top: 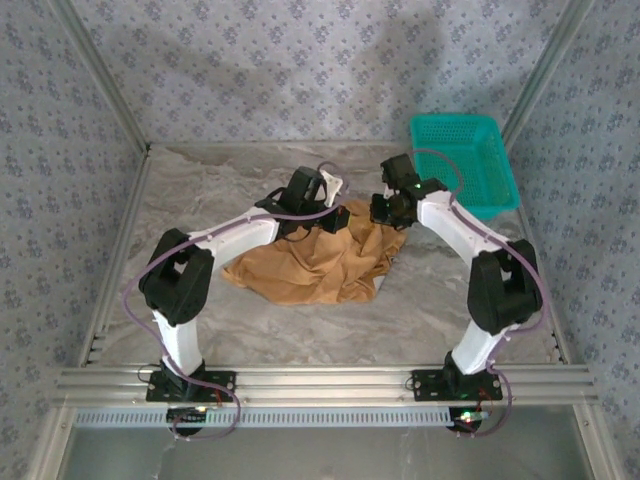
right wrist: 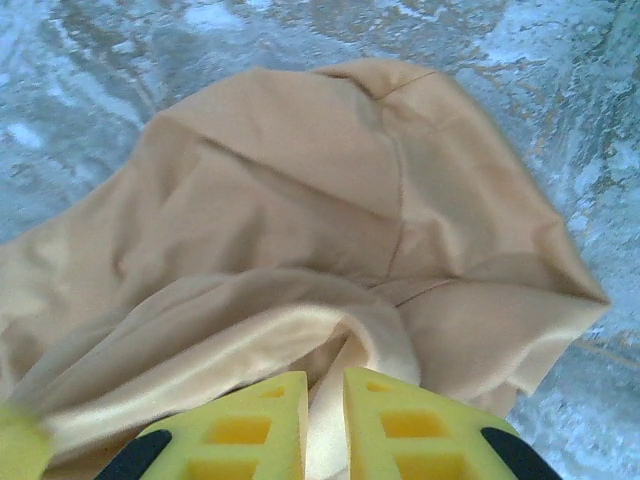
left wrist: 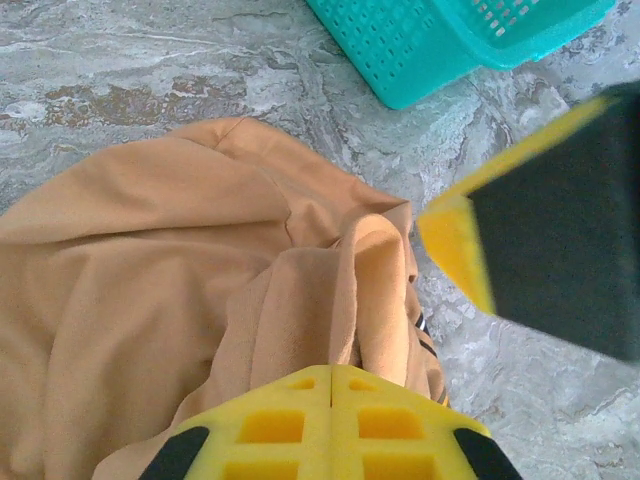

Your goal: Fold the inside-out t-shirt

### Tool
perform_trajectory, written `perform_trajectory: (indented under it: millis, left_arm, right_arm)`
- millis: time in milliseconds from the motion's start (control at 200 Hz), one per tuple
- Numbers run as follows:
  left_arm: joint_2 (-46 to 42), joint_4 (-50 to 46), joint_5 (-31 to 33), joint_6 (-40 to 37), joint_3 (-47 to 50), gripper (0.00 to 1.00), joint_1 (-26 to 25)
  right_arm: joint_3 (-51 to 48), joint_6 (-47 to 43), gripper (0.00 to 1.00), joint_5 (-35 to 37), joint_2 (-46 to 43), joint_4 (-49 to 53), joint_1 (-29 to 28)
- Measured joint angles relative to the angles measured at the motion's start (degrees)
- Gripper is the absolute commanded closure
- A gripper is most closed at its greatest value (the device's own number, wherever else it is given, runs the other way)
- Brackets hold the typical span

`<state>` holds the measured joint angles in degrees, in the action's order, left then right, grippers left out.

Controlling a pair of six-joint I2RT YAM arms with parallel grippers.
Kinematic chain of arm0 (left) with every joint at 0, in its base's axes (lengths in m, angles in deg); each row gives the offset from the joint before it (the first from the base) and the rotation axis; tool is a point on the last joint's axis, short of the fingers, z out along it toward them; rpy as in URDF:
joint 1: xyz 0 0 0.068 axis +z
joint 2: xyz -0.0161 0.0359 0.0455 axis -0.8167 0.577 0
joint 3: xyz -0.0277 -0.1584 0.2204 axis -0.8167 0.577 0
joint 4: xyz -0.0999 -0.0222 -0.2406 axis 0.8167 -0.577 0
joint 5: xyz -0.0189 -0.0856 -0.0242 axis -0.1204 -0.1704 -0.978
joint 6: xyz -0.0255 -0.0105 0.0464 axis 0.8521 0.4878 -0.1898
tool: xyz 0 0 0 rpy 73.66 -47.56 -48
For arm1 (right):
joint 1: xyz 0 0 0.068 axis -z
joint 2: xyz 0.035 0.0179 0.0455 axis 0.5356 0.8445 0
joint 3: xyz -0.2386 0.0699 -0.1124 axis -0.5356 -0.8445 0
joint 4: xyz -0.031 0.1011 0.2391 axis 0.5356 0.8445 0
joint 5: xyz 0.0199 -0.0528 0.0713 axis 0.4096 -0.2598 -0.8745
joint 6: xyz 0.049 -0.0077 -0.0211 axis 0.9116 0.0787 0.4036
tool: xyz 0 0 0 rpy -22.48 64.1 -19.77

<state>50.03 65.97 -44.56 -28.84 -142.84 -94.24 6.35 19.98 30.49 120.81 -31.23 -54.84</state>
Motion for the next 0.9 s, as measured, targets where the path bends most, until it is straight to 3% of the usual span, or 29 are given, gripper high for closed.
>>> perform_trajectory:
  millis: [260,430,655,720,834,904]
  left_arm:
    - [0.0,-0.1,0.1,0.0,0.0,1.0,0.0]
    - [-0.3,-0.1,0.2,0.0,0.0,1.0,0.0]
    - [-1.5,-0.1,0.5,0.0,0.9,1.0,0.0]
    - [-1.5,-0.1,0.6,0.0,1.0,1.0,0.0]
    - [-1.5,-0.1,0.8,0.0,1.6,1.0,0.0]
    - [-1.5,-0.1,0.8,0.0,1.9,1.0,0.0]
  right_arm:
    - [-4.9,3.3,0.85,-3.6,0.9,-3.8,-3.0]
    - [-4.8,5.0,0.68,-4.7,5.6,-6.8,-3.0]
    - [-2.5,7.0,0.6,-5.9,11.3,-8.8,-3.0]
    - [-1.9,7.4,0.64,-6.1,12.4,-9.3,-3.0]
    - [-0.8,8.3,0.91,-6.3,13.9,-9.6,-3.0]
    - [-0.6,8.7,1.0,-6.3,14.2,-9.6,-3.0]
